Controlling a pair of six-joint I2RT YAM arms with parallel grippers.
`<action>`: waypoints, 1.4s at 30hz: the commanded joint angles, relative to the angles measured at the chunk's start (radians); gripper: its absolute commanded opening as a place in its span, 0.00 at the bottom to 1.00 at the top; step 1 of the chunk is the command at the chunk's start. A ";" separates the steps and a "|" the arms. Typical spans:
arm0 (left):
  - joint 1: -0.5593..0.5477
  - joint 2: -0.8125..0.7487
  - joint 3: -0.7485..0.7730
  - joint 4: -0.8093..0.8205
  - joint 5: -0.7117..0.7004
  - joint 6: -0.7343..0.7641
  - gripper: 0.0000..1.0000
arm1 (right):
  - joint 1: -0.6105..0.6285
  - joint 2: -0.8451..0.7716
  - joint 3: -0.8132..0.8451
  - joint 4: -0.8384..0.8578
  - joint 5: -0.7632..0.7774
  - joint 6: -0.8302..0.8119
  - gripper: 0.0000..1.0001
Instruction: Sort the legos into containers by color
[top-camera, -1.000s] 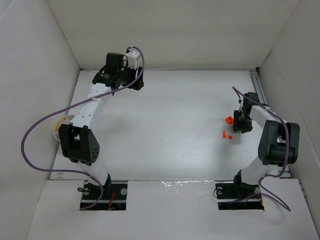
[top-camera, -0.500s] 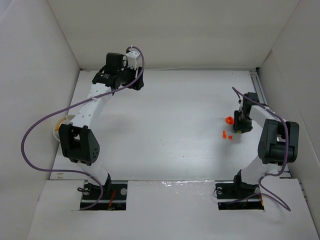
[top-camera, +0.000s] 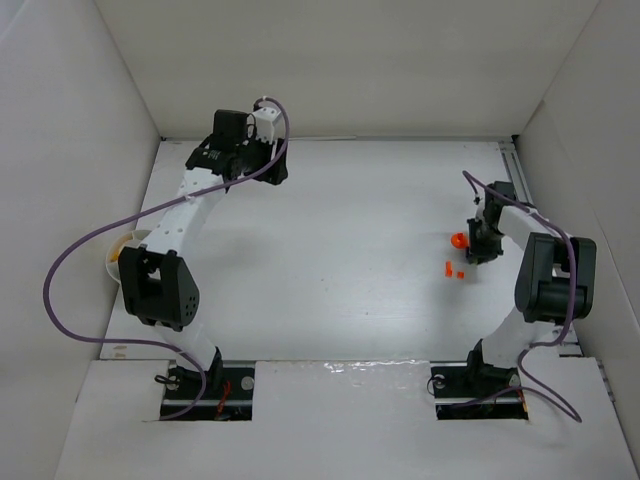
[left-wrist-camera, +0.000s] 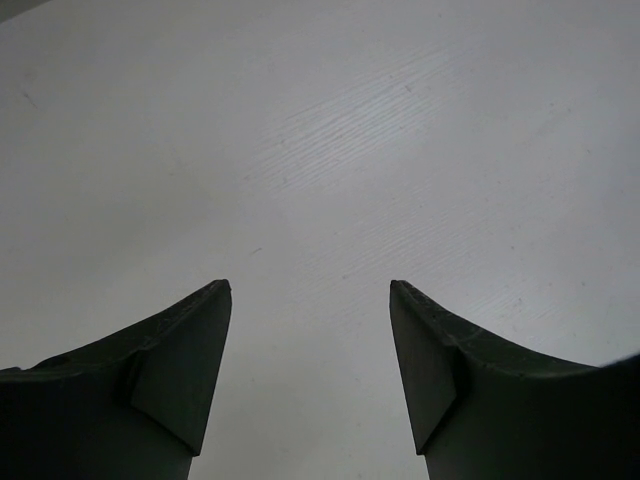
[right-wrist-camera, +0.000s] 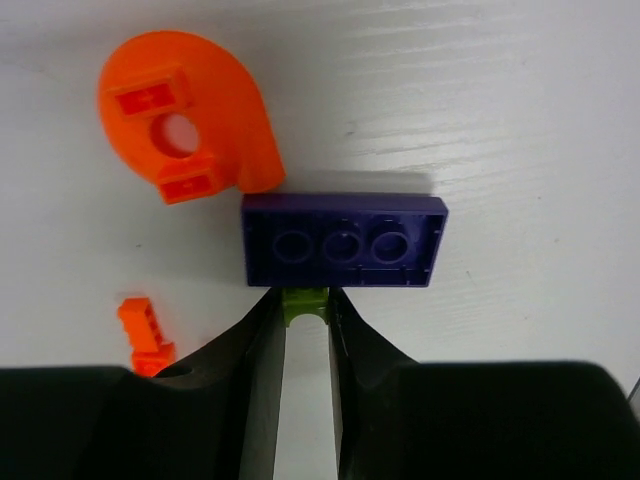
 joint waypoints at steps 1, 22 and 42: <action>0.047 -0.043 -0.022 0.014 0.075 0.017 0.61 | 0.013 -0.028 0.099 -0.052 -0.119 -0.021 0.18; 0.072 -0.356 -0.387 0.438 0.562 0.064 0.64 | 0.404 0.417 1.027 -0.479 -1.233 -0.012 0.10; -0.205 -0.487 -0.728 0.884 0.347 0.167 0.37 | 0.482 0.402 1.011 -0.419 -1.569 0.105 0.10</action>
